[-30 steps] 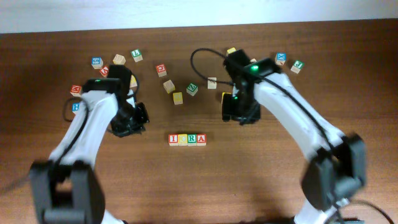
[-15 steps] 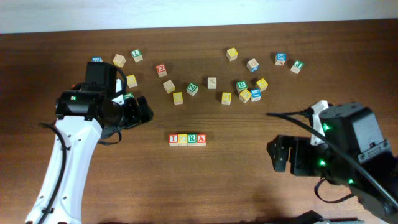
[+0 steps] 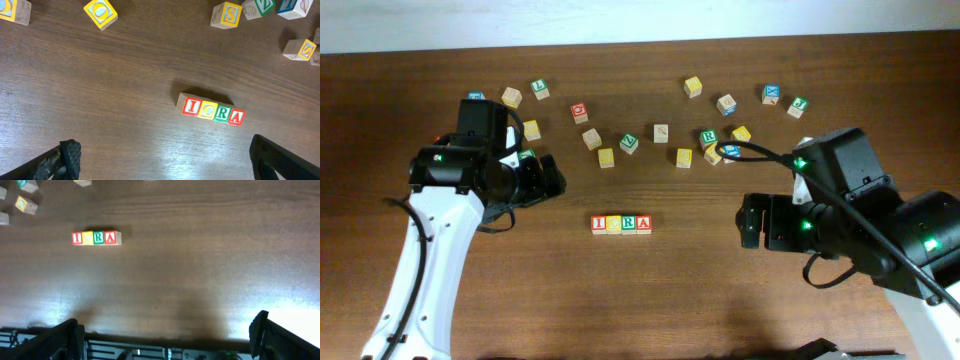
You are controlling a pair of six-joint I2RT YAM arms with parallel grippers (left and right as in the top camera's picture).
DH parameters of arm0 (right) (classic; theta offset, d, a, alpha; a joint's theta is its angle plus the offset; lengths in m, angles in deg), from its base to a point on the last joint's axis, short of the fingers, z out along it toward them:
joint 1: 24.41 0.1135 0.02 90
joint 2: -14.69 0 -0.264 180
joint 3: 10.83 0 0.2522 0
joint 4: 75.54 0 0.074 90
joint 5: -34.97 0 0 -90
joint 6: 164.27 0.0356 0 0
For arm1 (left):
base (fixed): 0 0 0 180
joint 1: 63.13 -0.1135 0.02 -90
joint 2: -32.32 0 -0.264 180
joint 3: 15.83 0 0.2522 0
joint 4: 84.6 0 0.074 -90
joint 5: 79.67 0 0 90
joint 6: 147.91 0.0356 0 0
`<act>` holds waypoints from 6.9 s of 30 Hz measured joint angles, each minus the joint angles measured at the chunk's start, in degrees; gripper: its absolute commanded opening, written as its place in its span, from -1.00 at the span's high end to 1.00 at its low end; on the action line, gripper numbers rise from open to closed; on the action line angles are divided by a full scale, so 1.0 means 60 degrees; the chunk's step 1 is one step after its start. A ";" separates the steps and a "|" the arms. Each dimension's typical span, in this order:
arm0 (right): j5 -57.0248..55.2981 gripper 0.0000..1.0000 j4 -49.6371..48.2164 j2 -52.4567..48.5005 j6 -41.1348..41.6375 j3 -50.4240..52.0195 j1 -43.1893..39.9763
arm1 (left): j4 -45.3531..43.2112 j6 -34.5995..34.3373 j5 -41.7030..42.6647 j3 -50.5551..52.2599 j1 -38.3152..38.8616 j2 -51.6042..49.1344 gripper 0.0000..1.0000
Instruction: Spell out ICRA
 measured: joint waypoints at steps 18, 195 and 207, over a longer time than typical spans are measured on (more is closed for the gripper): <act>0.0488 -0.97 -0.7868 0.7723 -0.2193 0.8958 -0.2364 | -0.0033 0.0000 -0.0007 -0.0004 0.0000 0.0000 -0.98; -0.0211 -0.97 -1.4305 1.1377 -0.4455 1.5460 -0.3515 | -0.7887 0.3191 0.1614 1.0010 -0.1639 1.3715 -0.98; -0.0211 -0.97 -1.4305 1.1377 -0.4437 1.5460 -0.3515 | -1.2036 0.2594 -0.0251 1.2262 -0.0951 1.3890 -0.98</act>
